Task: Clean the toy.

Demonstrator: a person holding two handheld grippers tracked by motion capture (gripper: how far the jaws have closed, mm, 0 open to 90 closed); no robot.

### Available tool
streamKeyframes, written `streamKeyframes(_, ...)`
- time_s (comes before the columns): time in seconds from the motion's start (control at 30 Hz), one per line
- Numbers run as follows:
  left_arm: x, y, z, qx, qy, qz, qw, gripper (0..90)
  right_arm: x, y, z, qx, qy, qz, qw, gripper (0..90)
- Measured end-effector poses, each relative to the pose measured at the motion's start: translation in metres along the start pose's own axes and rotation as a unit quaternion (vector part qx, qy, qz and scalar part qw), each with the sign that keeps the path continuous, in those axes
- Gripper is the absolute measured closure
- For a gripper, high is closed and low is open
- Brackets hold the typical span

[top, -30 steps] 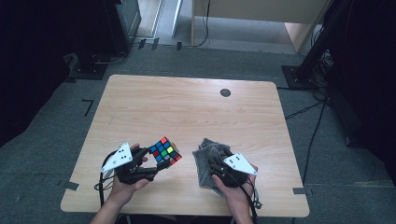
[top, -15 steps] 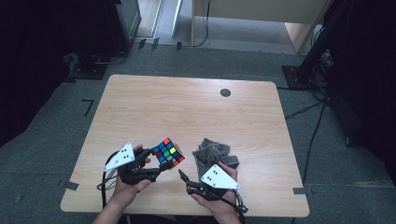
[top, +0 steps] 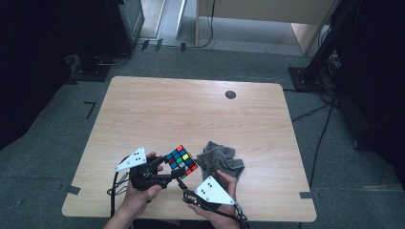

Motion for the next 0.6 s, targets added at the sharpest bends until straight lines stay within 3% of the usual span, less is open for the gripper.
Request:
streamKeyframes(0.3,0.0019,0.0049,-0.0022,0.038,-0.044,-0.002,0.9983,34.0,0.0007,-0.0006,0.0000,0.021,-0.010,0.002,0.9997,29.6)
streamKeyframes(0.47,0.0028,0.0061,-0.0061,0.042,-0.060,-0.006,0.9973,33.7,0.0011,-0.0017,-0.0010,0.033,-0.012,-0.009,0.9993,34.4)
streamKeyframes(0.6,0.0030,0.0066,-0.0065,0.038,-0.057,-0.009,0.9976,32.3,0.0015,-0.0008,-0.0012,0.036,-0.014,-0.018,0.9991,34.5)
Point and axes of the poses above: each handheld gripper's, and its own axes: y roughly forward along the jaws, x roughly out of its underside, z roughly to its right, the point moved 3 cm from there along y, roughly forward along the jaws, and after that the axes turned 8 degrees about -z, right-handed, at the moved point
